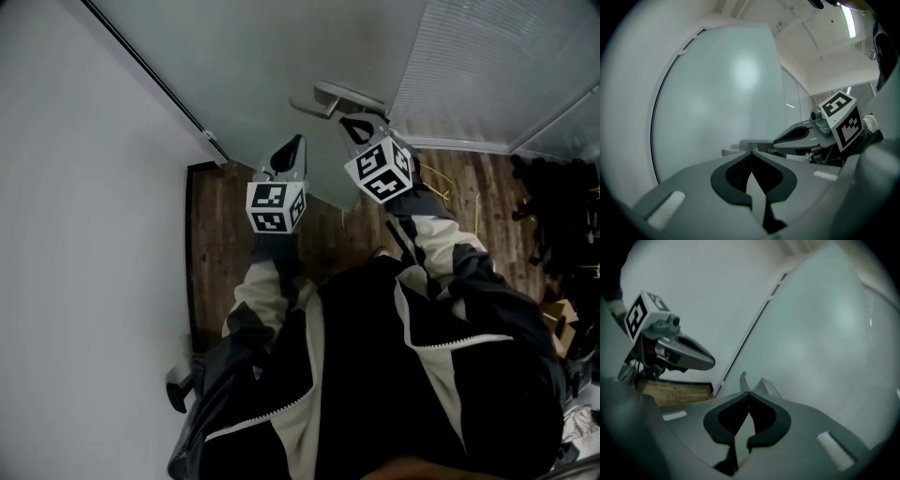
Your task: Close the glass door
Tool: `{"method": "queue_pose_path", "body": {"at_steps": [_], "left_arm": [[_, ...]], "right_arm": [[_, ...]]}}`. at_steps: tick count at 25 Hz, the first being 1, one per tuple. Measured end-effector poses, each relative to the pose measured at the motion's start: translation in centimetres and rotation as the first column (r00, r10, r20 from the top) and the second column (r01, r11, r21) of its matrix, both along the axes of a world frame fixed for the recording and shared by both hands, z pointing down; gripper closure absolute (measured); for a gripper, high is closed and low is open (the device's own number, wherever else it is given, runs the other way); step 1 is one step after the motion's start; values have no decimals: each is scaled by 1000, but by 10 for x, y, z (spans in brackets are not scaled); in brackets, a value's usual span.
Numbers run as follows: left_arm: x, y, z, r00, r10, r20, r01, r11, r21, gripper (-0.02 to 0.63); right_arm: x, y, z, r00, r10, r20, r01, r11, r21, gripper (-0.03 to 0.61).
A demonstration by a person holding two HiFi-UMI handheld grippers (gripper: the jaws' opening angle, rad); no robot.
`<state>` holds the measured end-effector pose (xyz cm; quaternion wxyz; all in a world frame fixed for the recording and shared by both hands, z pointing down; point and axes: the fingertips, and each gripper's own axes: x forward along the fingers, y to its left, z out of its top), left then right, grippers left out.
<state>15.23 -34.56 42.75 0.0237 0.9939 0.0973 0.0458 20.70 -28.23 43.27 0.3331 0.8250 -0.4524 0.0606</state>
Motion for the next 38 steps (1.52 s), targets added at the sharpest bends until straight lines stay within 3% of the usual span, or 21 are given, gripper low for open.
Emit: {"method": "queue_pose_path", "body": {"at_steps": [2,5,9,12,13,14,15,26,29,35,38], "left_arm": [[-3,0,-1,1000,1,-7,-1,1000,-5,603],[-9,-4,1,1000,-12,-10,12,1000,-21,603],[-17,-8,4,1000,-30,-2,30,999,-26,603],[-20,-7,-2,999,-38,-3,38,999,-22,603],[-21,-8,-2,999,-42,-3,42,999,-20,603],[-23,-10,-1,999,-46,-2,46,999,-20,603],[-24,-13,1,999,-51,-2,51,998,-21,603],[-17,-4,5,999,-30,-10,30,999,-29,603],[-12,1,9,1000,-23,-5,23,999,-28,603],[6,12,4,1000,-22,11,22,1000,8,603],[23,16,-2,1000,-26,4,26,999,21,603]], "right_arm": [[1,-11,6,994,-39,-104,22,987,-161,552],[5,-29,21,971,-120,-207,36,929,-368,413],[21,-51,42,936,-191,-295,3,845,-535,329],[36,-55,51,924,-211,-318,-27,797,-604,310],[40,-54,53,919,-214,-330,-36,789,-614,323],[42,-55,54,914,-217,-342,-43,787,-615,440],[44,-56,55,911,-218,-349,-45,790,-612,446],[68,-51,58,886,-223,-406,-89,778,-622,448],[85,-50,59,881,-223,-418,-106,767,-633,451],[132,-38,56,852,-213,-478,-151,775,-614,459],[160,-34,56,842,-214,-495,-175,759,-627,462]]}}
